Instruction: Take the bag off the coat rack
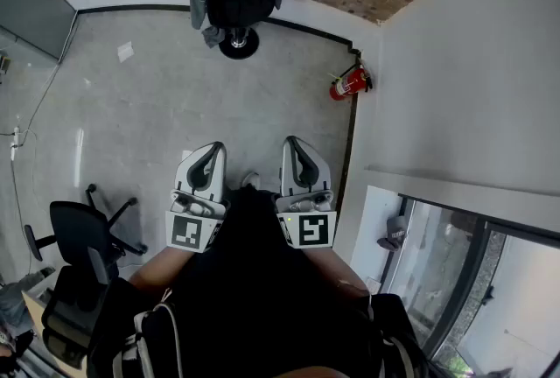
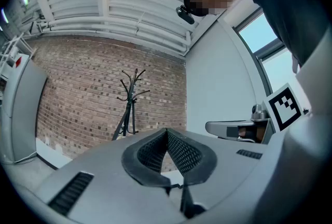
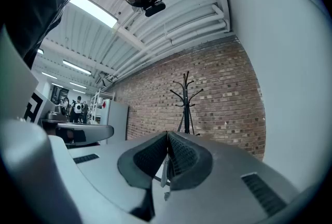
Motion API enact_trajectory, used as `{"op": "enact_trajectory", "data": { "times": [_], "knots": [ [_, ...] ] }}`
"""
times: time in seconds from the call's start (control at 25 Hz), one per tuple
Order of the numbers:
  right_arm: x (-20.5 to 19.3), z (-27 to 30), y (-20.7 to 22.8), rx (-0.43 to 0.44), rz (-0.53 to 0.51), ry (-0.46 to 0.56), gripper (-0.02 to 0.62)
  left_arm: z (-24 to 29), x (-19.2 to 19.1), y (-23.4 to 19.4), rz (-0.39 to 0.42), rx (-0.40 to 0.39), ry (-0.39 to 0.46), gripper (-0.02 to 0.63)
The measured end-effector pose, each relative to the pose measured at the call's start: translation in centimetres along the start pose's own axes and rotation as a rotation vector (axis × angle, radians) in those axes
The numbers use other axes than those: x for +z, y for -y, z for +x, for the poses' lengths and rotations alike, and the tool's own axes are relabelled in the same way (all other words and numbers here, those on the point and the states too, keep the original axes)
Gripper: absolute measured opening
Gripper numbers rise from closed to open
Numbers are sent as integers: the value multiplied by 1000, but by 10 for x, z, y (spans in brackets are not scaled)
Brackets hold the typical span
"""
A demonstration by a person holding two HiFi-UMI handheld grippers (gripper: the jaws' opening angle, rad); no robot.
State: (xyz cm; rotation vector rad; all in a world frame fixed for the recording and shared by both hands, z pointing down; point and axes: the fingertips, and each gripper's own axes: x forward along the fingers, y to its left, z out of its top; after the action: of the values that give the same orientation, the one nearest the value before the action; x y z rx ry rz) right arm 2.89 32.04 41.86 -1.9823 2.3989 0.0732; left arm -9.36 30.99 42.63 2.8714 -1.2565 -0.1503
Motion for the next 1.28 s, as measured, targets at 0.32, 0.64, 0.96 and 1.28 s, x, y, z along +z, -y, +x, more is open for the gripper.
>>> {"op": "enact_trajectory", "data": {
  "times": [0.32, 0.64, 0.96, 1.28],
  "knots": [
    [7, -3, 6, -21, -67, 4, 20, 6, 12, -8, -82, 34, 79, 18],
    [2, -4, 1, 17, -18, -13, 20, -5, -4, 7, -64, -4, 27, 18],
    [-15, -19, 3, 34, 8, -55, 21, -11, -6, 9, -84, 53, 22, 18],
    [-27, -31, 16, -8, 75, -73, 20, -16, -15, 11, -100, 63, -18, 19]
  ]
}}
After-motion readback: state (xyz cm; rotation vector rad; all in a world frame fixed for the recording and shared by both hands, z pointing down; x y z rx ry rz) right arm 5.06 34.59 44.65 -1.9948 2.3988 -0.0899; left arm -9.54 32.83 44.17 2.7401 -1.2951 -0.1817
